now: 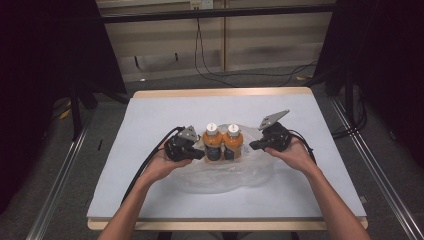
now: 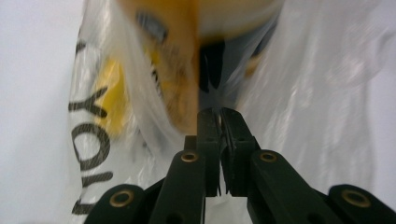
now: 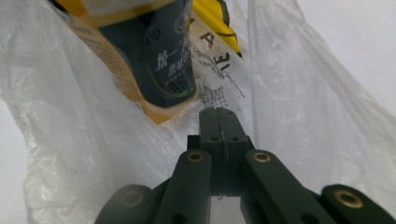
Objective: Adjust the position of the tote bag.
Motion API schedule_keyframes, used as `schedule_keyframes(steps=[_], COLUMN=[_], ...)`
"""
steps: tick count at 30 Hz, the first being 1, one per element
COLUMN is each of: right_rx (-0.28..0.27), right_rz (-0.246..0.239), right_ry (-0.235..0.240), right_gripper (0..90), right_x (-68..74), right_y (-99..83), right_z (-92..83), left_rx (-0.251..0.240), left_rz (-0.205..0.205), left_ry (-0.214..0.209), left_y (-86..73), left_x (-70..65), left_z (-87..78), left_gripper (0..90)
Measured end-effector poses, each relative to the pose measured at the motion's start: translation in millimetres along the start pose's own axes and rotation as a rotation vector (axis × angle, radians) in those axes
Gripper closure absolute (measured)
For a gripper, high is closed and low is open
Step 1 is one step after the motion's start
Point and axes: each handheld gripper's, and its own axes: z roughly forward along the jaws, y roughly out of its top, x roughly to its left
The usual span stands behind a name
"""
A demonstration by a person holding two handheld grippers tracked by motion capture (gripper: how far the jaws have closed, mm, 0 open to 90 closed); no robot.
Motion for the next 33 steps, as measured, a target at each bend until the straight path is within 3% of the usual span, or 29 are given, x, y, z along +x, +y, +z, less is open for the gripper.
schedule_keyframes(steps=[7, 9, 14, 19, 25, 28, 33], right_rx=[0.101, 0.115, 0.142, 0.161, 0.206, 0.256, 0.275], right_rz=[-0.026, -0.028, -0.036, -0.048, -0.093, -0.134, -0.138], right_ry=[-0.012, -0.017, -0.043, -0.052, -0.086, -0.141, -0.147], right_gripper=[90.0, 90.0, 90.0, 90.0, 90.0, 90.0, 90.0], right_x=[2.6, 1.6, 2.7, 3.2, 6.3, 9.2, 3.6], right_y=[-8.0, -10.7, -13.2, -14.2, -14.1, -13.7, -18.7], right_z=[21.5, 24.4, 28.5, 31.8, 29.2, 26.9, 20.9], left_rx=[0.053, 0.081, 0.066, 0.081, 0.168, 0.183, 0.207], left_rz=[-0.053, -0.038, -0.040, -0.016, 0.068, 0.077, 0.080], left_ry=[0.013, 0.022, 0.010, 0.015, 0.100, 0.125, 0.160], left_y=[-11.5, -13.5, -15.0, -14.5, -11.4, -13.7, -17.4], left_x=[6.4, 6.5, 4.9, 1.3, -2.4, -0.4, 3.6], left_z=[17.7, 21.3, 23.5, 24.3, 22.1, 20.1, 16.7], left_gripper=[86.5, 86.5, 85.7, 86.1, 90.0, 90.0, 90.0])
